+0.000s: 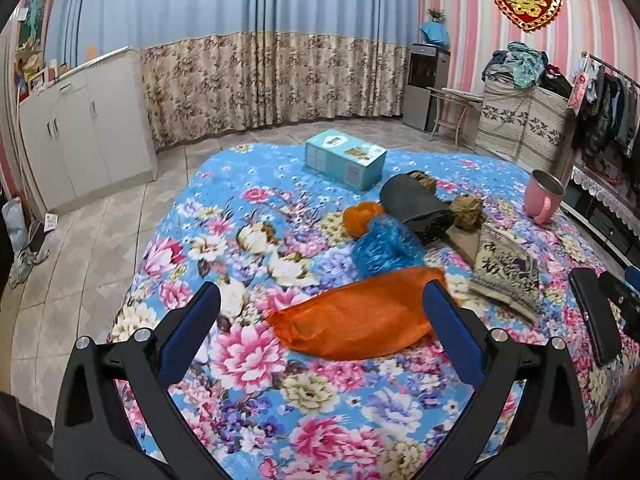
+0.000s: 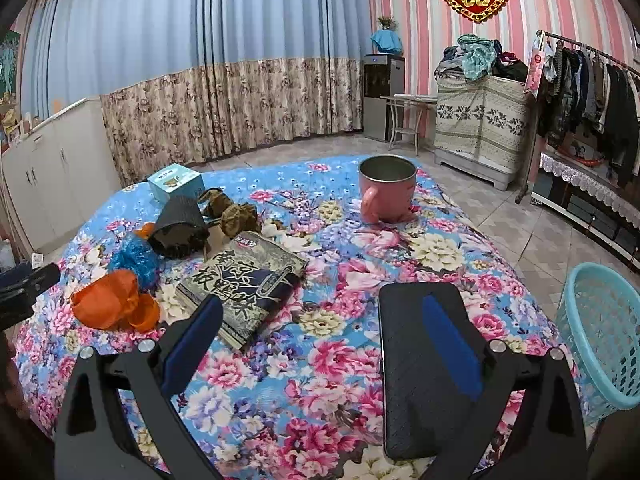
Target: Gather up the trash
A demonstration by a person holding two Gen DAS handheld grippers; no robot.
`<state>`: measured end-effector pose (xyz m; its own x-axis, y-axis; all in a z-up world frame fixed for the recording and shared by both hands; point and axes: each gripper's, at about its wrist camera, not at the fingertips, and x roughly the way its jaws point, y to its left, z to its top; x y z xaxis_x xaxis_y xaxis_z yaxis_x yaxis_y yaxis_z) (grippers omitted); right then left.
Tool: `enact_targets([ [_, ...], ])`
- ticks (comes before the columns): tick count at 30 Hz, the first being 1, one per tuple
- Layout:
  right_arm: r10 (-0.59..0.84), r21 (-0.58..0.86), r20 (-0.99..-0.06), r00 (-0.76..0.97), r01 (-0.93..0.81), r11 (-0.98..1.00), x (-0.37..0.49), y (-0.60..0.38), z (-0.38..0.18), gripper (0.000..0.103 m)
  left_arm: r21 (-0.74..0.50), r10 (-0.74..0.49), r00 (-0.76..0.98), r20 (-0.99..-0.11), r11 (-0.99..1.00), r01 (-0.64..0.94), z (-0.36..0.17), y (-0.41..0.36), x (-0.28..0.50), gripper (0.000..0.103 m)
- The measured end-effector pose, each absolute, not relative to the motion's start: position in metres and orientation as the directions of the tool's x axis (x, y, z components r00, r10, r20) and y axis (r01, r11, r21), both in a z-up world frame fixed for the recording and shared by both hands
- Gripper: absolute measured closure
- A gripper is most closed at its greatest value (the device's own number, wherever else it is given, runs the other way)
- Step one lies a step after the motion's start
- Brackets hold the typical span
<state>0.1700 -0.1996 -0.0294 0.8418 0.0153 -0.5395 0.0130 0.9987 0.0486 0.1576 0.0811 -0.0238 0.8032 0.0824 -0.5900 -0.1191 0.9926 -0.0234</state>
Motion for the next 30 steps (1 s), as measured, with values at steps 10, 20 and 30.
enact_targets([
  [10, 0.037, 0.03, -0.543, 0.839, -0.025, 0.999, 0.197, -0.185, -0.037, 0.006, -0.087, 0.001, 0.746, -0.666, 0.993, -0.078, -0.048, 0.085, 0.175, 0.005],
  [20, 0.067, 0.073, -0.582, 0.811, -0.03, 0.997, 0.2, -0.192, -0.052, 0.006, 0.007, -0.025, 0.716, -0.698, 0.999, 0.042, -0.063, 0.048, 0.186, 0.005],
  [30, 0.08, 0.119, -0.617, 0.783, -0.008, 0.993, 0.206, -0.202, -0.062, 0.006, 0.054, 0.045, 0.611, -0.791, 0.999, -0.004, -0.09, 0.055, 0.199, 0.006],
])
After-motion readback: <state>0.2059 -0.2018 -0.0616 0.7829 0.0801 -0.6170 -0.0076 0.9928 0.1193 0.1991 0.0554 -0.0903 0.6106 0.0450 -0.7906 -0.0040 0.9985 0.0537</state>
